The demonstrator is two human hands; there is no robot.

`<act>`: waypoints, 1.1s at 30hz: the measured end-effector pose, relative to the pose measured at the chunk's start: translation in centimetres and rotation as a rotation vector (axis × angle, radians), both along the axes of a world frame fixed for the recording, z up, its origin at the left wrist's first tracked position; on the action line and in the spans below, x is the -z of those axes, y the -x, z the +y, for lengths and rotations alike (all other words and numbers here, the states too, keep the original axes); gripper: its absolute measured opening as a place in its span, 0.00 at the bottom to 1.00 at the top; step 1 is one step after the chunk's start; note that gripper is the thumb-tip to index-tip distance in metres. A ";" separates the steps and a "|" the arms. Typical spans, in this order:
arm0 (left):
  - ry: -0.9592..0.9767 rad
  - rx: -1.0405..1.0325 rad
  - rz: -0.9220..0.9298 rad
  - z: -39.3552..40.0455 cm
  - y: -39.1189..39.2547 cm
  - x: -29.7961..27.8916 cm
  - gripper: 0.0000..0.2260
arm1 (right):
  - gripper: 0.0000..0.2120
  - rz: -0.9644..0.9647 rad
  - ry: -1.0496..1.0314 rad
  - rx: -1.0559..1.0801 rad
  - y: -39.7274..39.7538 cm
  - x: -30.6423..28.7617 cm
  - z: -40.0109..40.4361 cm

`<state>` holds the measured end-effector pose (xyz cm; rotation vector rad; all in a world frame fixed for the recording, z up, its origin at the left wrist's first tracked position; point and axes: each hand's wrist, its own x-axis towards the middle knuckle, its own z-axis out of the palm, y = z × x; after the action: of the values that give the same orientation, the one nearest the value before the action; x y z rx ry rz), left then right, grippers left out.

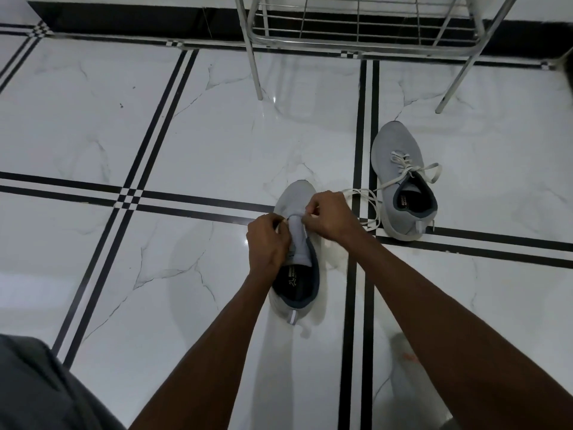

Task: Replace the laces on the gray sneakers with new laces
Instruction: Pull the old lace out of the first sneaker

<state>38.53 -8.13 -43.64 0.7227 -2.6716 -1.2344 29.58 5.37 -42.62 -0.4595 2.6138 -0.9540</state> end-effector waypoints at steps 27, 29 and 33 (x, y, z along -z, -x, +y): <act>-0.108 0.165 0.076 2.9 3.0 -1.7 0.12 | 0.13 -0.115 -0.091 0.311 0.9 4.9 5.7; -0.163 0.227 0.002 3.8 3.5 -1.9 0.14 | 0.09 -0.087 0.105 0.466 0.3 4.3 6.0; -0.394 0.228 -0.135 5.8 4.4 -2.4 0.18 | 0.08 -0.254 0.399 0.594 0.2 2.2 6.6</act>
<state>34.12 -2.38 -41.20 0.5698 -2.7046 -1.8689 29.40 11.92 -44.79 0.3656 2.3527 -1.6085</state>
